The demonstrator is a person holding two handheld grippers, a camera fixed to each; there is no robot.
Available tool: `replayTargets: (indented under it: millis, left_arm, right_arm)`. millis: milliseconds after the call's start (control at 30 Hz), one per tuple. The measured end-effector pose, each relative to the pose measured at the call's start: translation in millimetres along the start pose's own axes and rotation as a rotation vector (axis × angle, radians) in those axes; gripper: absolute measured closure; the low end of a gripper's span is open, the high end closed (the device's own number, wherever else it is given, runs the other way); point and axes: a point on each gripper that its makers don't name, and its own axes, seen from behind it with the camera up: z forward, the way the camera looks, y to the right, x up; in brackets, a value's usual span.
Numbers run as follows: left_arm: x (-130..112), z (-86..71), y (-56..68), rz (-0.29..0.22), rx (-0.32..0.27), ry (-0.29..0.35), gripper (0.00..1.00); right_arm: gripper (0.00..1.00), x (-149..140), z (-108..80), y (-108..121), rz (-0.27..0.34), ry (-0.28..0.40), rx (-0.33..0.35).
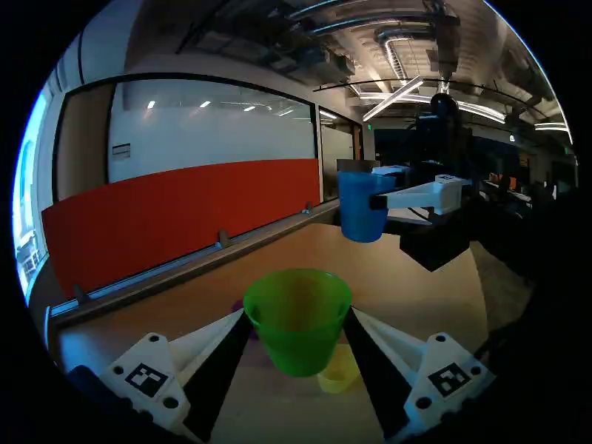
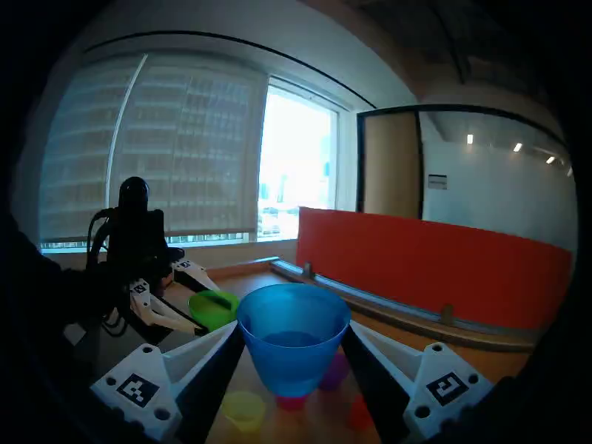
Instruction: Pour water
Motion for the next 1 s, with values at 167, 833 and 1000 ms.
replayTargets:
  millis: [167,833,1000]
  left_arm:
    - [-2,0.2,5.3,0.003,-0.013,-0.004,0.14]
    - [-3,2.1,34.1,-0.004,-0.075,0.026,0.14]
    - [1,6.2,40.4,-0.007,-0.087,0.050,0.14]
  right_arm:
    - [0.11,4,4.0,-1,-0.009,0.009,0.005]
    - [0.11,27,13.3,-6,-0.156,0.033,0.020]
    - [0.11,31,16.0,-9,-0.229,0.030,0.025]
